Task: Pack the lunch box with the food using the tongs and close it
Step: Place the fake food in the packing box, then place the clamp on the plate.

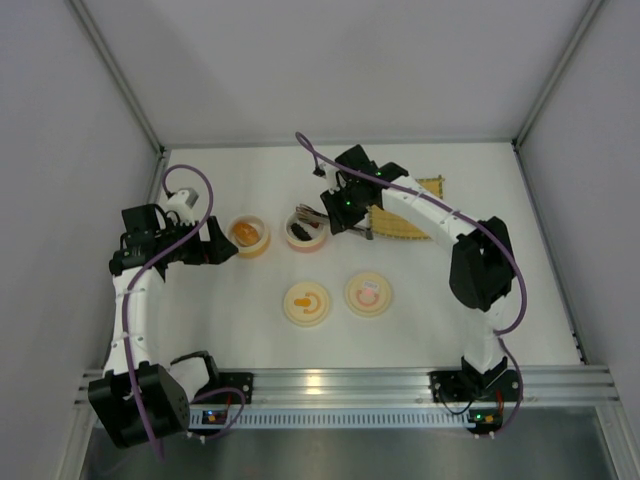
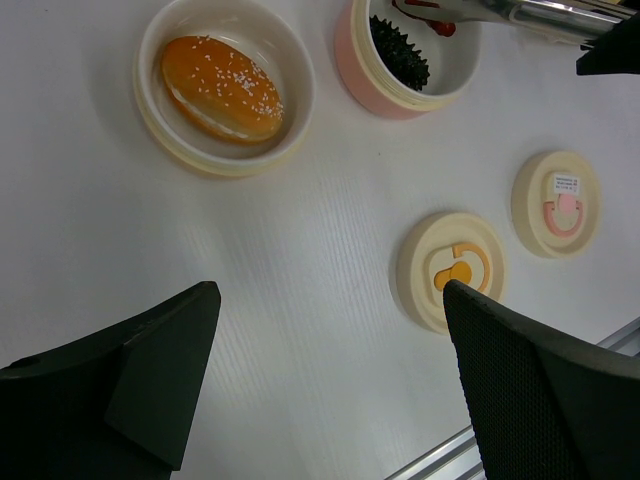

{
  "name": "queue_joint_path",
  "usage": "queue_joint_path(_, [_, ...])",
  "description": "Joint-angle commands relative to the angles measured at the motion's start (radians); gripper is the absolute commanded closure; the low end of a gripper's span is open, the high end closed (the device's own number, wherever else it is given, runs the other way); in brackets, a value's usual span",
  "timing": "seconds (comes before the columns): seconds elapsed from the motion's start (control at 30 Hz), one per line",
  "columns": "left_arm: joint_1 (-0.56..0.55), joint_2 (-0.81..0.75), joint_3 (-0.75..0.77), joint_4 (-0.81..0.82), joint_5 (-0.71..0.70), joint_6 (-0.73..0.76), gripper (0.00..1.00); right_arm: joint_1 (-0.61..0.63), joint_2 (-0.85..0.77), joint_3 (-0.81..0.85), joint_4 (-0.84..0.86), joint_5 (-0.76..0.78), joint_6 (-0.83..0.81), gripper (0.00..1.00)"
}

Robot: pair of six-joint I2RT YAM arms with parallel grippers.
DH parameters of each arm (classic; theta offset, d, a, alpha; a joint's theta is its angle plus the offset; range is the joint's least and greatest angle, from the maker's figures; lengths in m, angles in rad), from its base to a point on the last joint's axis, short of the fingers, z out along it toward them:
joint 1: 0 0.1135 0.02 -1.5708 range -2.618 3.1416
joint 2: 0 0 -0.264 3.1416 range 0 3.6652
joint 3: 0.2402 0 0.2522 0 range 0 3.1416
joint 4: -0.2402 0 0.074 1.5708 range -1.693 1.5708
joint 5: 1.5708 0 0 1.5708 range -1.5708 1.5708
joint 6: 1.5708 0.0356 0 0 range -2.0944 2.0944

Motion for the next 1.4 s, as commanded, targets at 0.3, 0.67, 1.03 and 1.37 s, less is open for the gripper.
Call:
queue_joint_path(0.3, [0.007, -0.009, 0.008, 0.036, 0.01, 0.015, 0.02, 0.015, -0.022, 0.006, 0.036, 0.0, -0.018, 0.67])
queue_joint_path(0.67, [0.007, -0.017, 0.017, 0.03, 0.009, 0.018, 0.02, 0.012, -0.113, 0.014, 0.009, 0.011, -0.063, 0.62])
queue_joint_path(1.03, [0.007, -0.082, 0.019, -0.001, -0.005, 0.057, 0.02, -0.298, -0.405, -0.103, -0.05, -0.047, -0.144, 0.65])
queue_joint_path(1.37, [0.007, -0.091, 0.015, 0.01, 0.02, 0.038, 0.02, -0.608, -0.61, -0.417, 0.0, -0.018, -0.236, 0.68])
